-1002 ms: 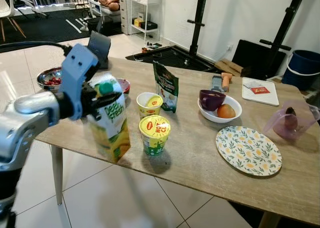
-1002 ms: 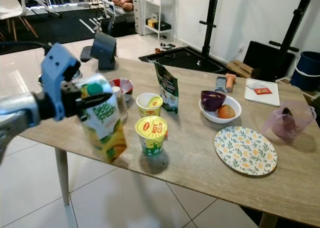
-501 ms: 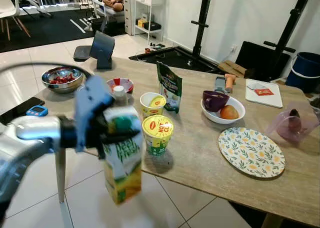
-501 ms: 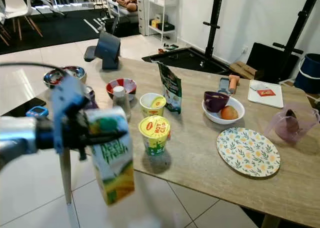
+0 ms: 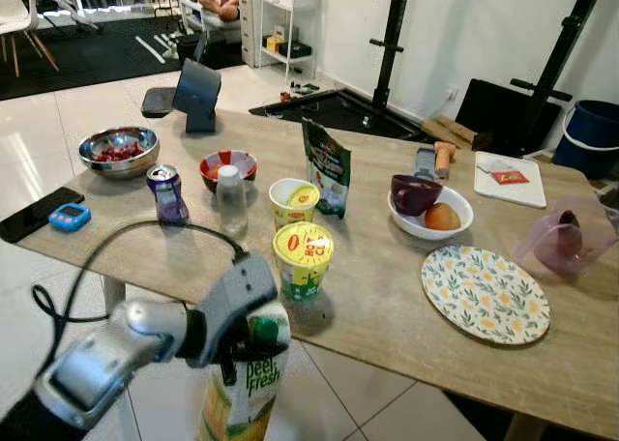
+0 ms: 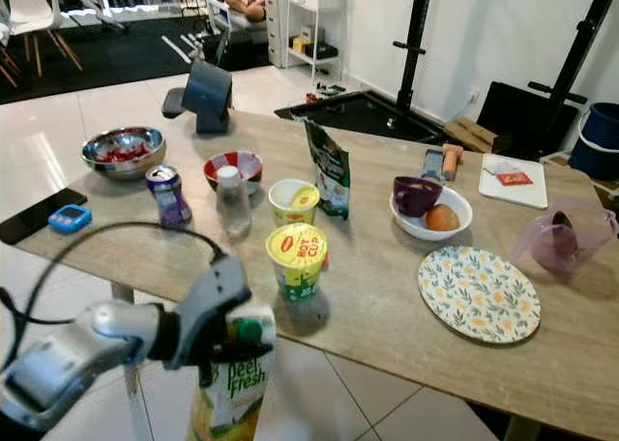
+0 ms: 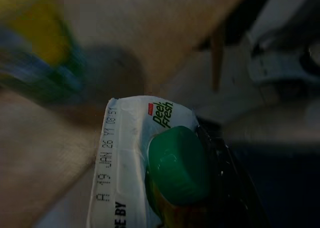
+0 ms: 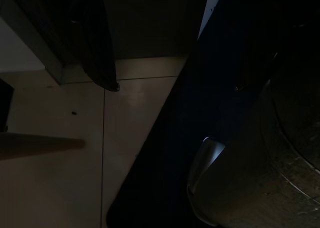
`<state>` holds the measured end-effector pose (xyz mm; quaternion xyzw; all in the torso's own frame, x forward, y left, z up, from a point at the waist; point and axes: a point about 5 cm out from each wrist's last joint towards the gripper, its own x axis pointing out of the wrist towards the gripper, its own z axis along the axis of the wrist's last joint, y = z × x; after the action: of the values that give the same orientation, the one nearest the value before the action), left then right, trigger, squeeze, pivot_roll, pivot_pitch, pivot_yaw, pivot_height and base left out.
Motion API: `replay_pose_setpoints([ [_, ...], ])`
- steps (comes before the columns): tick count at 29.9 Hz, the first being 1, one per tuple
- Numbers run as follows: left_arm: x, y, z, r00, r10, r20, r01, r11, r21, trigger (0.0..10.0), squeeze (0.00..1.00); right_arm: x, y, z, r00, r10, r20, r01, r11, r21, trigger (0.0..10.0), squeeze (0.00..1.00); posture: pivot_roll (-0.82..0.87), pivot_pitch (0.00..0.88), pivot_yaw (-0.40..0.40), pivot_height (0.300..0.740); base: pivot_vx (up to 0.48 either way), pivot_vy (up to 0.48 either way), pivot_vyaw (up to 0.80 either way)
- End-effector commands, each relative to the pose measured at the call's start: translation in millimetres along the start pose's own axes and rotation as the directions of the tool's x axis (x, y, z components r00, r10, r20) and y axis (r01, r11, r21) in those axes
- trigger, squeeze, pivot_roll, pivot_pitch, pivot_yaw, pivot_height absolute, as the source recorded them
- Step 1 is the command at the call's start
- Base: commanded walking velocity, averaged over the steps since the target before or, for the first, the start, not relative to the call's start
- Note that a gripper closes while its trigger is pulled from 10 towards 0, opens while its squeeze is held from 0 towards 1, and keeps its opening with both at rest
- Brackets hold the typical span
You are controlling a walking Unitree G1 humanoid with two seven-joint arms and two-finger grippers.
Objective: Restocking fridge
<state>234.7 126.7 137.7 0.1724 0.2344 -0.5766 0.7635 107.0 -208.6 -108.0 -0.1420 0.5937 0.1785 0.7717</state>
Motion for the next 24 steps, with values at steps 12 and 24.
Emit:
replay_pose_setpoints([
  [12,44.3,-12.6,-81,0.923,-0.012,-0.384,0.056,0.993,0.102,10.0,0.00,4.3,16.9,5,0.999,0.048,0.021,-0.048,0.999,0.011,10.0,0.00,-0.01,0.000,0.022,0.740,0.000,0.000,0.00],
  [24,51.1,-16.7,-188,0.712,0.137,-0.688,-0.013,0.983,0.183,10.0,0.00,4.6,16.7,6,0.999,0.037,0.027,-0.038,0.998,0.046,10.0,0.00,-0.02,0.000,0.022,0.740,0.000,0.000,0.00],
])
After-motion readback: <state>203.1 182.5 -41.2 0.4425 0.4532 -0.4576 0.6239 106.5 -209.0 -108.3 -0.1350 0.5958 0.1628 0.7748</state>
